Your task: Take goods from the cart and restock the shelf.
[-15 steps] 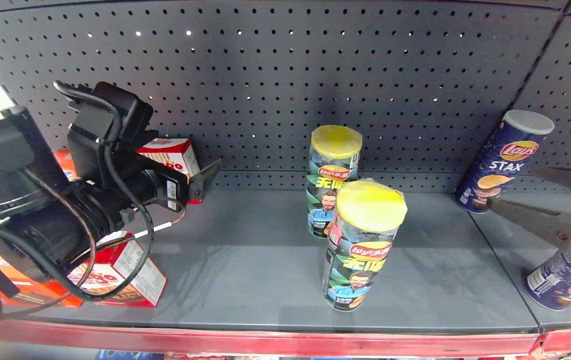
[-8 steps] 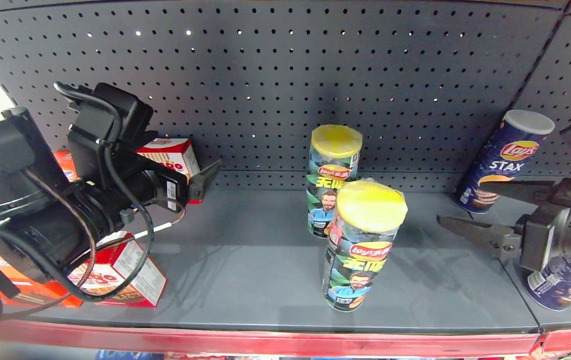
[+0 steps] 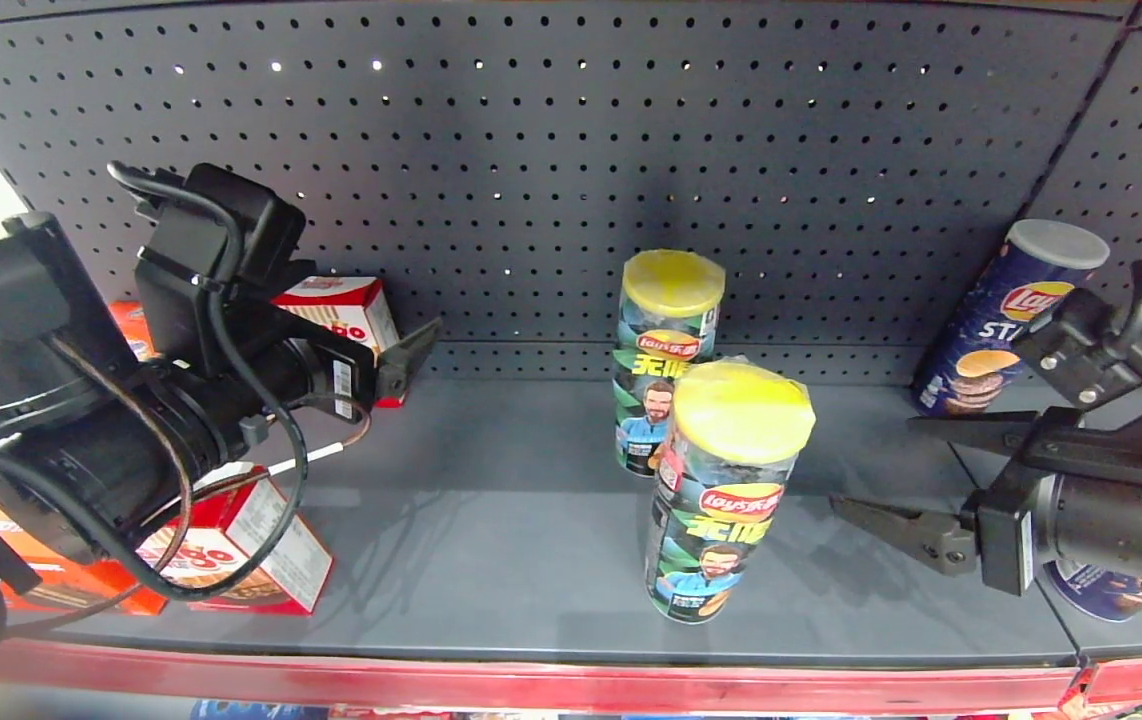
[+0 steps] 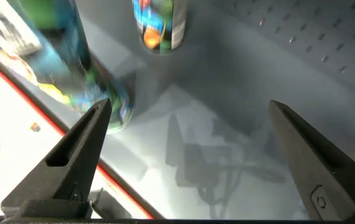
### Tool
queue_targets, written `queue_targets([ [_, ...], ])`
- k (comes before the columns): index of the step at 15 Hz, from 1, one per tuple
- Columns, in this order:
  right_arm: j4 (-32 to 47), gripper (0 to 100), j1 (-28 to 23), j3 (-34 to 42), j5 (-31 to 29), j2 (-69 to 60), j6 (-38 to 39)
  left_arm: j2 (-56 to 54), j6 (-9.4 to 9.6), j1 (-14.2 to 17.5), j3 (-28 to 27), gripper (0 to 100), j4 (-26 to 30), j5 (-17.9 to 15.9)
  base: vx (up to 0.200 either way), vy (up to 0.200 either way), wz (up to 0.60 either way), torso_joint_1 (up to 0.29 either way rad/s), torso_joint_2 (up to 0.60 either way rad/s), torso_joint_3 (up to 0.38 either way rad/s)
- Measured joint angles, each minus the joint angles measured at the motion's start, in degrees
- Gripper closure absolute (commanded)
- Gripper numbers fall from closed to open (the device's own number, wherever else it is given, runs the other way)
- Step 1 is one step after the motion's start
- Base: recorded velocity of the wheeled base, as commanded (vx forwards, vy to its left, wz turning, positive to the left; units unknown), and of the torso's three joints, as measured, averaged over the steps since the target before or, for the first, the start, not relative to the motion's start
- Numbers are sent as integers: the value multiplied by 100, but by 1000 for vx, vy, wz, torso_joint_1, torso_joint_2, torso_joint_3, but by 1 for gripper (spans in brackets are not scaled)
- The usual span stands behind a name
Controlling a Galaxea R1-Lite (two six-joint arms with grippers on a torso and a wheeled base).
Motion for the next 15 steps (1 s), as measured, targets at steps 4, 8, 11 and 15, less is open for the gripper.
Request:
queue_targets([
  [4, 7, 0, 27, 204, -13, 124, -17, -13, 0, 0, 9, 0, 0, 0, 0, 0, 0, 0, 0, 0],
  [8, -2, 0, 33, 319, -41, 257, -50, -39, -2, 0, 11, 0, -1, 0, 0, 0, 0, 0, 0, 0],
  [11, -13, 0, 35, 280, -51, 401, -50, -78, 0, -1, 6, 0, -1, -1, 0, 0, 0, 0, 0, 0],
  [15, -30, 0, 41, 121, -60, 670, -52, -91, 0, -6, -2, 0, 0, -1, 0, 0, 0, 0, 0, 0],
])
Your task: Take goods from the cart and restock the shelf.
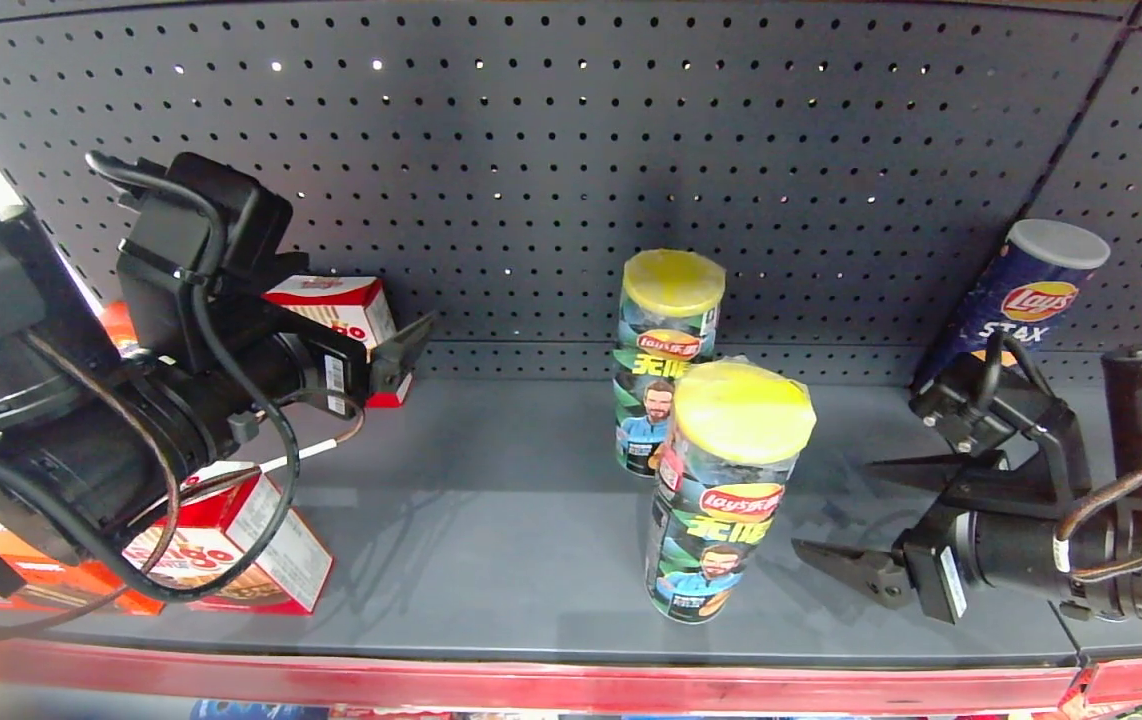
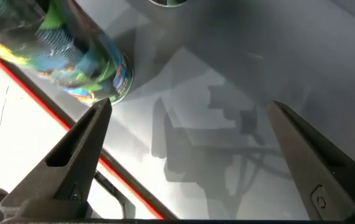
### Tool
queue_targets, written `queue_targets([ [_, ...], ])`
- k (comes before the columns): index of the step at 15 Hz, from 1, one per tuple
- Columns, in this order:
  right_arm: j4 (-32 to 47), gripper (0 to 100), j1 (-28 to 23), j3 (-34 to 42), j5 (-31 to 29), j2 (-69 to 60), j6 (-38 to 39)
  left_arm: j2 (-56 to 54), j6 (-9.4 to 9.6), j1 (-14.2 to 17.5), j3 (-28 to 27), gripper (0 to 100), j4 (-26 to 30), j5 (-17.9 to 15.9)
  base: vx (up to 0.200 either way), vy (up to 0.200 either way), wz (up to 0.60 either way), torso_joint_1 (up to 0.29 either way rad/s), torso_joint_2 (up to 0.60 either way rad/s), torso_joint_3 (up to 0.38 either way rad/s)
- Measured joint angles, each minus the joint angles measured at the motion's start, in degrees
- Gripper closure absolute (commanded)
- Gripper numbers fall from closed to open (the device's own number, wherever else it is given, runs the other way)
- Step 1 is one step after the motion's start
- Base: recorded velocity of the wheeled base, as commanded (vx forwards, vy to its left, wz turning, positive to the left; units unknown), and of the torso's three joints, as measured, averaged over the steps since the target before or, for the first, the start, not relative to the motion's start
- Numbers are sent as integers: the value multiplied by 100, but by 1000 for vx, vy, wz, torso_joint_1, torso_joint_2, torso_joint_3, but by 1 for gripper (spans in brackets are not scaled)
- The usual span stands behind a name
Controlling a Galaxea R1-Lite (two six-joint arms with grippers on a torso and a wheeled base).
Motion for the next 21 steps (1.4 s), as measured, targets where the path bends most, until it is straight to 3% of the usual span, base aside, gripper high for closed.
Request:
queue_targets([
  [21, -85, 0, 333, -455, 0, 658, 0, 26, 7, -11, -107, 0, 2, -7, 0, 0, 0, 0, 0, 0],
])
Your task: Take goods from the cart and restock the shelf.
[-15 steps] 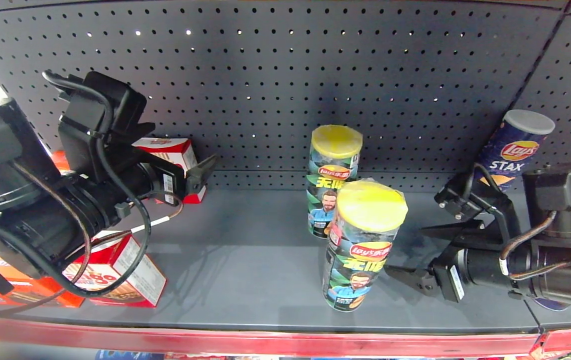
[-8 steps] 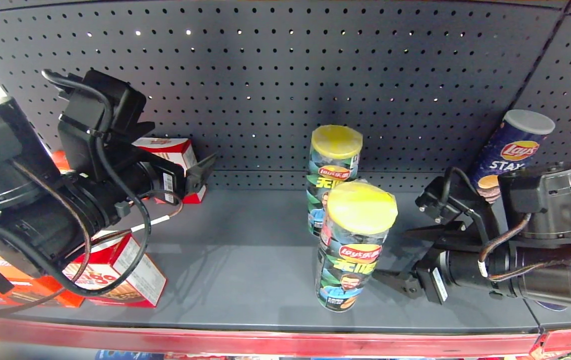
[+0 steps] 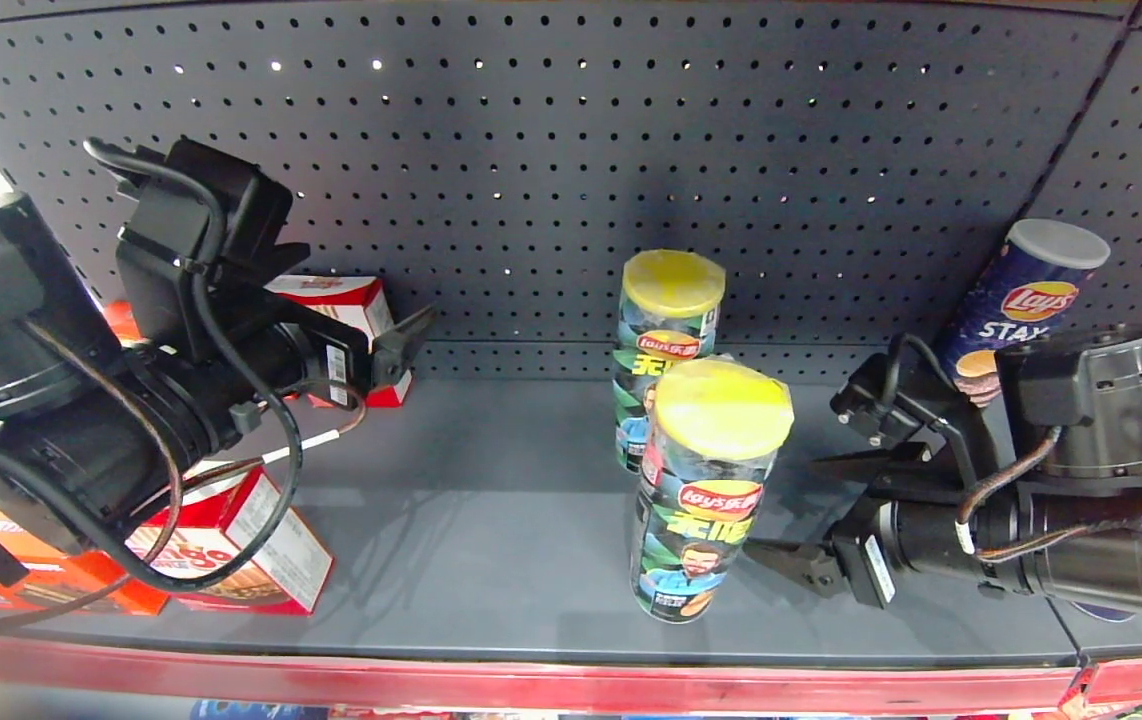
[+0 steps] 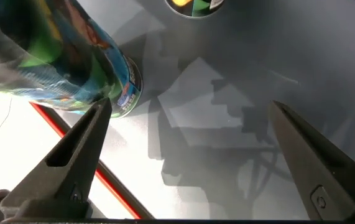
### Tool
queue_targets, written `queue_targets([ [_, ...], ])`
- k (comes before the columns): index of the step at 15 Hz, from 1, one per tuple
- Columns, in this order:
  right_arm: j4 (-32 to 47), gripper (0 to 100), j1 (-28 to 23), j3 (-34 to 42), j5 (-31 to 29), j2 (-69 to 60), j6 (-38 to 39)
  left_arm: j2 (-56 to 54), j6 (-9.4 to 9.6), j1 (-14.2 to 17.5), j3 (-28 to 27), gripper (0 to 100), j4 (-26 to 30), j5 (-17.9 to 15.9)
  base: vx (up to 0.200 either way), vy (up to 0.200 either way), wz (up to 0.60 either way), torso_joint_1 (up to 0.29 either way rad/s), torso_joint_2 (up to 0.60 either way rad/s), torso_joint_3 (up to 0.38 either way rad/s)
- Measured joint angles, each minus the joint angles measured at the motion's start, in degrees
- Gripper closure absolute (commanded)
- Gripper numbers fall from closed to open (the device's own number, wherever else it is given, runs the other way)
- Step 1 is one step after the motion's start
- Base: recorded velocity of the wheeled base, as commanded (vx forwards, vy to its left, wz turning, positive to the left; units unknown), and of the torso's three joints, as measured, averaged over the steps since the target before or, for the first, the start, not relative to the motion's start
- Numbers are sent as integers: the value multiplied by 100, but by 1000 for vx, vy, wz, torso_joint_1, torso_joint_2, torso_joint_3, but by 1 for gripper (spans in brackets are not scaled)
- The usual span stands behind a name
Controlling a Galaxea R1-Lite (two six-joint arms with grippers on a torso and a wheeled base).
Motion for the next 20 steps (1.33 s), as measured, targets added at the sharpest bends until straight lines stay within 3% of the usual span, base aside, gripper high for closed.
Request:
queue_targets([
  [20, -2, 0, 150, 96, 0, 52, 2, 20, 1, 2, -50, 0, 2, 0, 0, 0, 0, 0, 0, 0],
])
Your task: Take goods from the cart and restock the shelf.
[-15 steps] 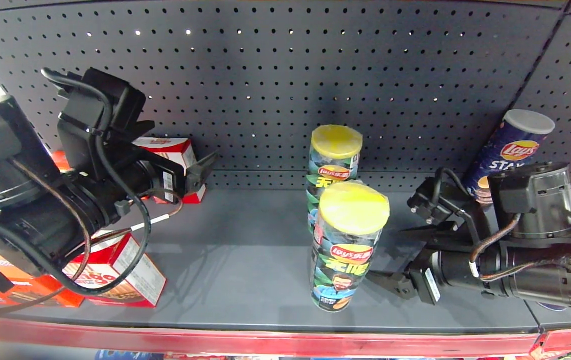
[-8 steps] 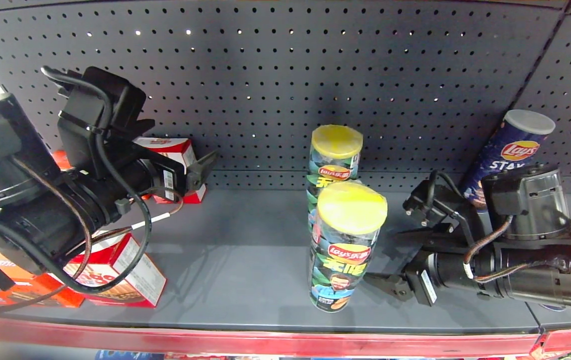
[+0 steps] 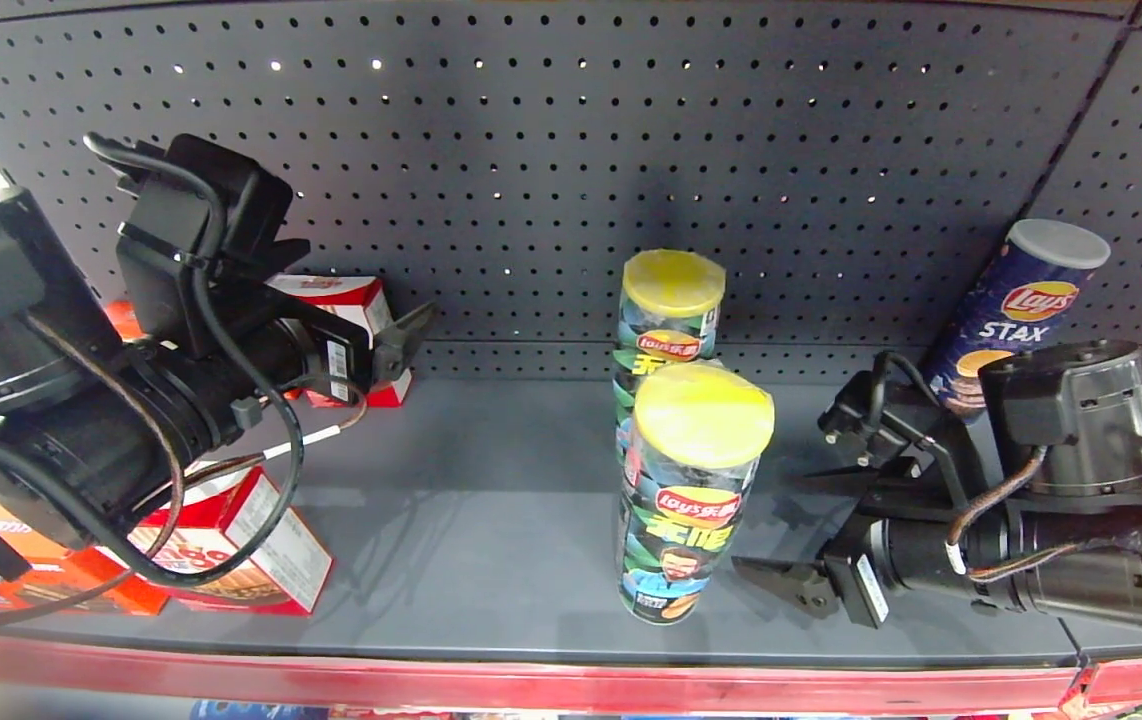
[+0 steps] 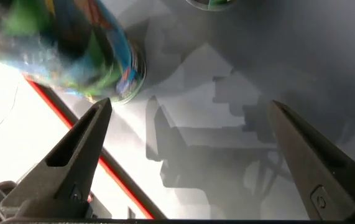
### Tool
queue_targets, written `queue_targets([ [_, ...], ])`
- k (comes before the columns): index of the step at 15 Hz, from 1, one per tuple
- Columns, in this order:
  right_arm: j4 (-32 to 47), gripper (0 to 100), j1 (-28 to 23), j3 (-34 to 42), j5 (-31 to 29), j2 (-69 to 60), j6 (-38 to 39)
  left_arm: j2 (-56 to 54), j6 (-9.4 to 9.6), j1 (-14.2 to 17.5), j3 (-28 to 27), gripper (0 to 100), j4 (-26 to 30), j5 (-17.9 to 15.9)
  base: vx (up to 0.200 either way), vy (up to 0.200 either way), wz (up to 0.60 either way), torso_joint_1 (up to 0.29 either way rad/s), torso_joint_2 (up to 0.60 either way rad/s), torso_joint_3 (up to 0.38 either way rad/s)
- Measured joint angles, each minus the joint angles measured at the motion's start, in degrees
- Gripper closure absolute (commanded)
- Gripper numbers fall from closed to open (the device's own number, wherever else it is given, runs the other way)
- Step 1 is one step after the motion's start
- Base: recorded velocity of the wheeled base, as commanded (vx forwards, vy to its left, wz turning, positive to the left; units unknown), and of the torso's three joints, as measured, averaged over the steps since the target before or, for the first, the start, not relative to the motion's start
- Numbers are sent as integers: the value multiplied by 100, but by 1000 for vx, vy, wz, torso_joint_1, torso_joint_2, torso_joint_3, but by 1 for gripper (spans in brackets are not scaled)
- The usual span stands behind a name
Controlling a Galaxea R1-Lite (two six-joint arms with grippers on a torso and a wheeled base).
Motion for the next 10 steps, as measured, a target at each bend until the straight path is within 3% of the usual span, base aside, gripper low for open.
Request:
queue_targets([
  [10, -62, 0, -65, -143, -13, -77, 6, 0, 10, 4, 7, 0, 0, 0, 0, 0, 0, 0, 0, 0],
])
